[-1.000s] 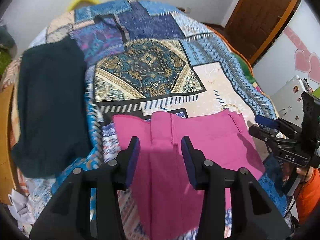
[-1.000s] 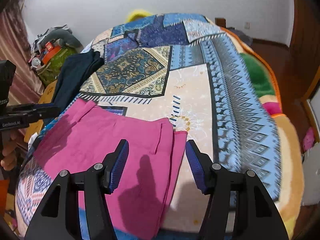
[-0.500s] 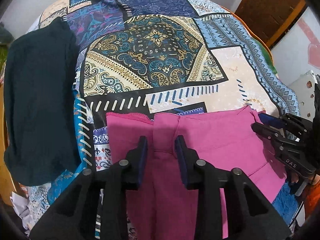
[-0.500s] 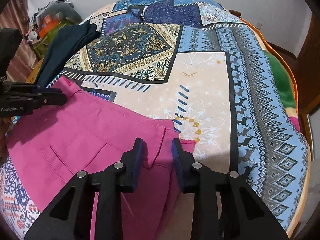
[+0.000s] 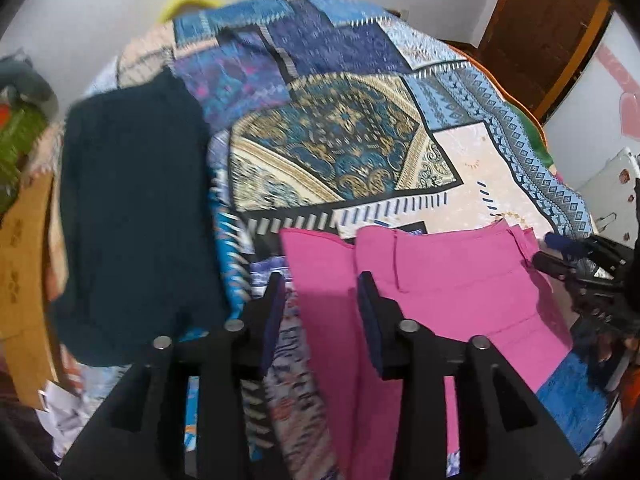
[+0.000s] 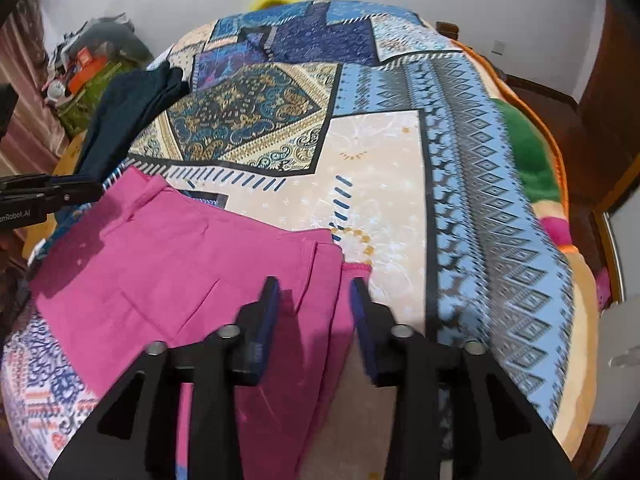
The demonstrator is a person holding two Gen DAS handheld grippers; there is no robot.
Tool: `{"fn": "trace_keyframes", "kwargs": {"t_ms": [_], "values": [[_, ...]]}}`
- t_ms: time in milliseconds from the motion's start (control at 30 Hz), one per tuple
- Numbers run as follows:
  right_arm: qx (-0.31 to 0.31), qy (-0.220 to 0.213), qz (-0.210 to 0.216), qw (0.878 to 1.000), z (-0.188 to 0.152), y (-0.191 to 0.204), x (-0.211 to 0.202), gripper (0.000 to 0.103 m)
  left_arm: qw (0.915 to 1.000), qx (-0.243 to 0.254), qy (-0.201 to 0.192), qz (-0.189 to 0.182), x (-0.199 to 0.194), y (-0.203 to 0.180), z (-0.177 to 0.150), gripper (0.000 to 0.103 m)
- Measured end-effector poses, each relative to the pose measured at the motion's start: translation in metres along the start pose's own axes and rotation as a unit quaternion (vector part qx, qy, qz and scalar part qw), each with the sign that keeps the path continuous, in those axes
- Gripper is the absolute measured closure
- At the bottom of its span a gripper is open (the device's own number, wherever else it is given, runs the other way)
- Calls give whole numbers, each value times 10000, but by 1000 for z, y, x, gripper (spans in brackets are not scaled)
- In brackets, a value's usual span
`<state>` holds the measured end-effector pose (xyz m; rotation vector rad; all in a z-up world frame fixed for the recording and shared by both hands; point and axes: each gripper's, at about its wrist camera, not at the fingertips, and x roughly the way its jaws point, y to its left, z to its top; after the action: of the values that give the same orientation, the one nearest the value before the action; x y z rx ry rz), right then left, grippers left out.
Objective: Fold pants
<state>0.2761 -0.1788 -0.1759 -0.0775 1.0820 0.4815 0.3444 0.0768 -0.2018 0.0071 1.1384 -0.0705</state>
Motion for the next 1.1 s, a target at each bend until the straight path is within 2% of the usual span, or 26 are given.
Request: {"fn": "trace_keyframes", "kwargs": {"t_ms": [67,200,300,500,633,700,767,800,867,1000,1100], "values": [[28,-140,-29,9999,-3,-1,-10,51,9999,23,-137,12,-11,3,-3,43],[69,-230,-39,9997,-10,-1,-22,42,9998,-5,-200,-95,-23,6,-13,30],[111,-185,33,9998,-17,0,-23,38,9996,-74,-65,-252,-19,6,-21,29],[243,128,212,9994,-37,-2,-8,38,9975,-229,389,-534,8,1,-34,29],[362,103,434,9983,-38,-4,-4,38,9938,-381,653,-821,23,1,-34,29],[455,160,626,9969,-36,-5,2,38,9926,-427,708,-892,28,0,-33,32],[522,219,724,9958,-35,-4,8,39,9909,-404,776,-1021,32,-2,-31,45],[570,233,765,9952,-33,-4,12,41,9901,-388,810,-1082,34,-4,-31,47],[674,252,781,9943,-31,-5,17,48,9900,-360,791,-1112,37,-7,-31,54],[879,258,761,9929,-29,-9,23,73,9890,-371,741,-1222,37,-9,-32,69],[893,262,803,9924,-28,-10,21,84,9893,-373,626,-1261,31,-11,-32,78]]}}
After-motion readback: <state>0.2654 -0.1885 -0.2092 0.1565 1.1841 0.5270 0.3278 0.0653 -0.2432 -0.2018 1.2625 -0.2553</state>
